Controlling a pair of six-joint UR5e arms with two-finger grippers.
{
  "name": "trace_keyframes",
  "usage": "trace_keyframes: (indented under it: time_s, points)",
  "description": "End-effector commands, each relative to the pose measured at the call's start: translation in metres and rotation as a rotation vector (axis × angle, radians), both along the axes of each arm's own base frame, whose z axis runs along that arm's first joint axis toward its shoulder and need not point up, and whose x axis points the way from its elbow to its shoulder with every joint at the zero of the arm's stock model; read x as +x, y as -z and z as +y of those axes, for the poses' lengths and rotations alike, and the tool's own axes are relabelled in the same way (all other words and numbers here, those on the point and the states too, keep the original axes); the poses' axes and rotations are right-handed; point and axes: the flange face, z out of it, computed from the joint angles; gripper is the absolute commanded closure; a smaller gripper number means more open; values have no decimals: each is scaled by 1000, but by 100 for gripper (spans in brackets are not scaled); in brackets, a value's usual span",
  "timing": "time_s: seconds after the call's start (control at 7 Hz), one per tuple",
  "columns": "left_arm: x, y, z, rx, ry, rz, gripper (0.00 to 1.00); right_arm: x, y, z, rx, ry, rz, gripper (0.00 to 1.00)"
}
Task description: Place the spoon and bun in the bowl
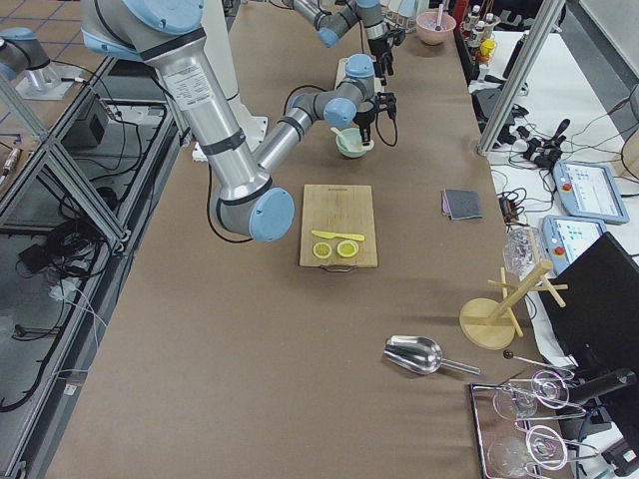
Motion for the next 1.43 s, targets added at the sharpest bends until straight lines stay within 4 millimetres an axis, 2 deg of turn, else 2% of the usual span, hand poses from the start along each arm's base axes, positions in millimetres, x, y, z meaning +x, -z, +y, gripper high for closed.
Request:
trace_keyframes:
  time_s: [0.0,0.14,0.29,0.43,0.86,1.0,1.14,1.29]
  points:
    - [-99,-62,-26,-28,132,-17,1,-67,35,4,-14,-24,3,100]
    - [-117,-73,-29,-40,155,-25,1,-81,36,12,-7,-17,10,100]
    - [-123,-79,-29,-50,164,-30,1,-86,34,15,-9,-11,14,49]
    - [-125,-83,-28,-53,167,-34,1,-91,41,19,-13,-16,5,0]
    - [-135,-130,-4,-8,162,-3,1,-91,48,25,-29,-24,-11,0]
    - [-135,-133,-5,-10,162,-4,1,-88,48,25,-15,-12,-10,0]
    - [-137,-134,-7,-18,165,-10,1,-45,27,-7,21,0,26,0]
    - [-157,-137,-15,-45,176,-5,1,15,-18,-25,94,84,78,0]
